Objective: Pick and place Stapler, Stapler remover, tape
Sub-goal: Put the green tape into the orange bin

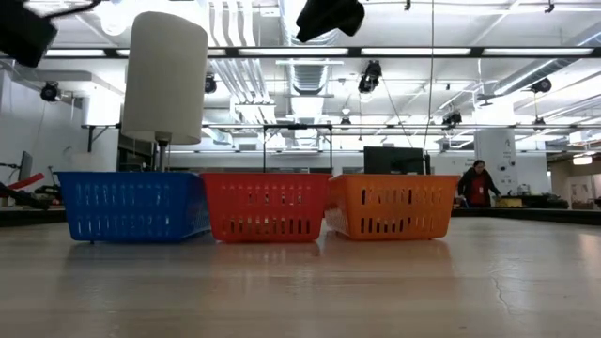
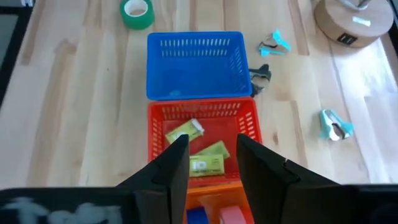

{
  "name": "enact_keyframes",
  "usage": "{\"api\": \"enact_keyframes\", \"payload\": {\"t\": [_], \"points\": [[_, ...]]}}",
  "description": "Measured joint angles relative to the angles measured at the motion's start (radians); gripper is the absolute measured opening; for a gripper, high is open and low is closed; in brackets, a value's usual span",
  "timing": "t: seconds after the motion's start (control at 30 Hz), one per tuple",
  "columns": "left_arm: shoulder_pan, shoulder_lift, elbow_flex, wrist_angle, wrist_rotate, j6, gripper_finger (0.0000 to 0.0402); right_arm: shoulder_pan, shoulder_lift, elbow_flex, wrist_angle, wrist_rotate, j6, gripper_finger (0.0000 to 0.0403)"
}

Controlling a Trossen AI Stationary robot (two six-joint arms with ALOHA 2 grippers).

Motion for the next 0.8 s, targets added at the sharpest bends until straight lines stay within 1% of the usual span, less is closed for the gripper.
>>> {"api": "enact_keyframes", "payload": {"t": [0.07, 0.17, 0.33, 0.5, 0.63, 0.73, 0.8], "points": [[-0.002, 0.001, -0.044, 0.039, 0.024, -0.007, 0.0158, 0.0, 0.0, -0.001, 0.0, -0.015, 0.017, 0.012], [-0.002, 0.004, -0.11, 0.097, 0.031, -0.049, 0.0185, 0.002, 0.0, -0.001, 0.0, -0.03, 0.036, 0.0116], [0.0, 0.004, -0.202, 0.187, 0.031, -0.075, 0.0197, 0.006, 0.0, -0.001, 0.005, -0.031, 0.055, 0.0109], [-0.001, 0.009, -0.268, 0.3, 0.027, -0.079, 0.0196, 0.006, 0.0, -0.001, 0.015, -0.03, 0.07, 0.0099], [-0.001, 0.014, -0.304, 0.307, 0.026, -0.099, 0.0188, 0.006, 0.0, -0.001, 0.022, -0.03, 0.097, 0.0091], [-0.001, 0.014, -0.312, 0.311, 0.021, -0.101, 0.0168, 0.007, 0.0, -0.001, 0.023, -0.029, 0.131, 0.0085], [0.0, 0.014, -0.312, 0.315, 0.01, -0.093, 0.0144, 0.007, 0.0, -0.001, 0.024, -0.03, 0.15, 0.0081]]}}
